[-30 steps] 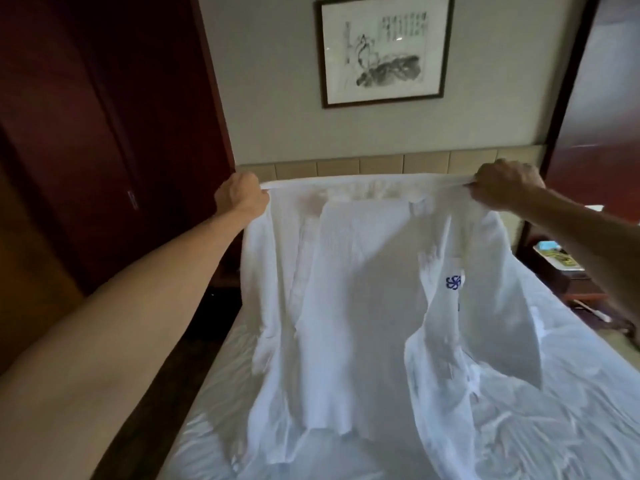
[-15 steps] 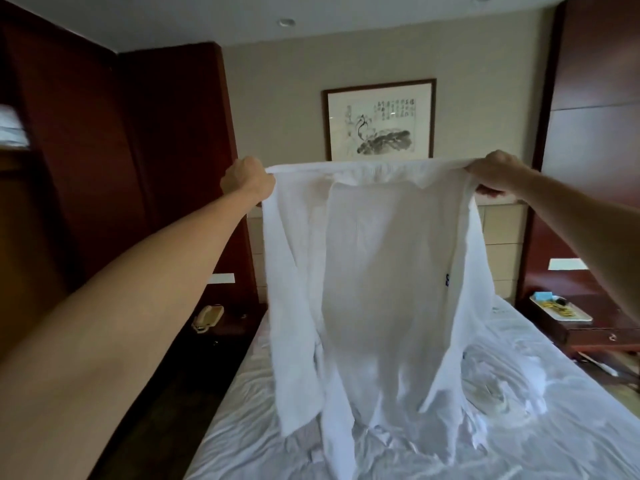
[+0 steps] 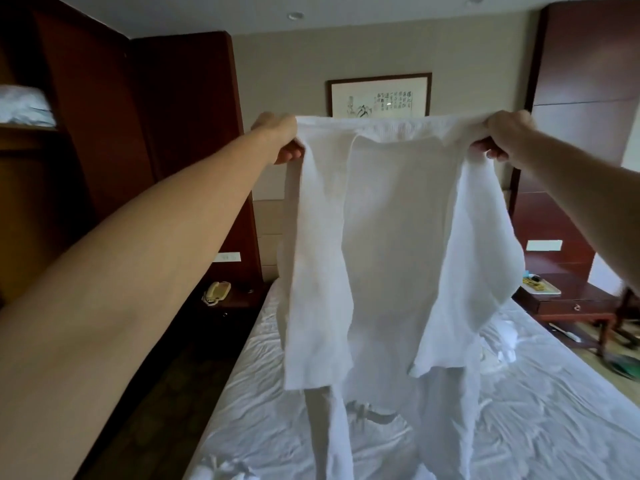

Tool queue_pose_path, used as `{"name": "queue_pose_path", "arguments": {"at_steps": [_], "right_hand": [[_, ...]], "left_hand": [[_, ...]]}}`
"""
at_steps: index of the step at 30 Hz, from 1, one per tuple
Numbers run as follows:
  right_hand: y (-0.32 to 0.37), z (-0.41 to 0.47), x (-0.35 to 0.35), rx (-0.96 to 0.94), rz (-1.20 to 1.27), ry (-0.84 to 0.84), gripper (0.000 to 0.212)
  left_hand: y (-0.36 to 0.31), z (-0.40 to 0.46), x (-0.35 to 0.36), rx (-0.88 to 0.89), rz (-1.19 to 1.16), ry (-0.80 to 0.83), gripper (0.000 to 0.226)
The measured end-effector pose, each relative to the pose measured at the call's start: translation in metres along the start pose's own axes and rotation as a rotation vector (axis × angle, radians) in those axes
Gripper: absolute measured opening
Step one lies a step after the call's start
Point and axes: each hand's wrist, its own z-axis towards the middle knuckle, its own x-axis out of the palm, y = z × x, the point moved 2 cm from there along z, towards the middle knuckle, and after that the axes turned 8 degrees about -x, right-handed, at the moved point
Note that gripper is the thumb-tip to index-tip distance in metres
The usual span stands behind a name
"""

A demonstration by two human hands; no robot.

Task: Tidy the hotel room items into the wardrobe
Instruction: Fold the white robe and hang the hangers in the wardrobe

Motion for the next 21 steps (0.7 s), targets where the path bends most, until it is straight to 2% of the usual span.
{"name": "queue_pose_path", "arguments": {"at_steps": [5, 8, 12, 21], "right_hand": [[0.002, -0.048, -0.017, 0.028, 0.05, -0.023, 0.026], [-0.007, -0.068, -0.022, 0.065, 0.036, -0.014, 0.031], [-0.022, -0.087, -0.014, 0.112, 0.076, 0.001, 0.029], [-0.098, -0.078, 0.034, 0.192, 0.048, 0.071, 0.034]], "left_hand": [[0.014, -0.035, -0.007, -0.058, -0.174, 0.052, 0.027], [0.032, -0.048, -0.003, -0.087, -0.228, 0.071, 0.022], [0.053, -0.062, 0.007, -0.1, -0.252, 0.093, 0.028], [0.119, -0.022, 0.07, -0.237, -0.246, 0.097, 0.023]]}}
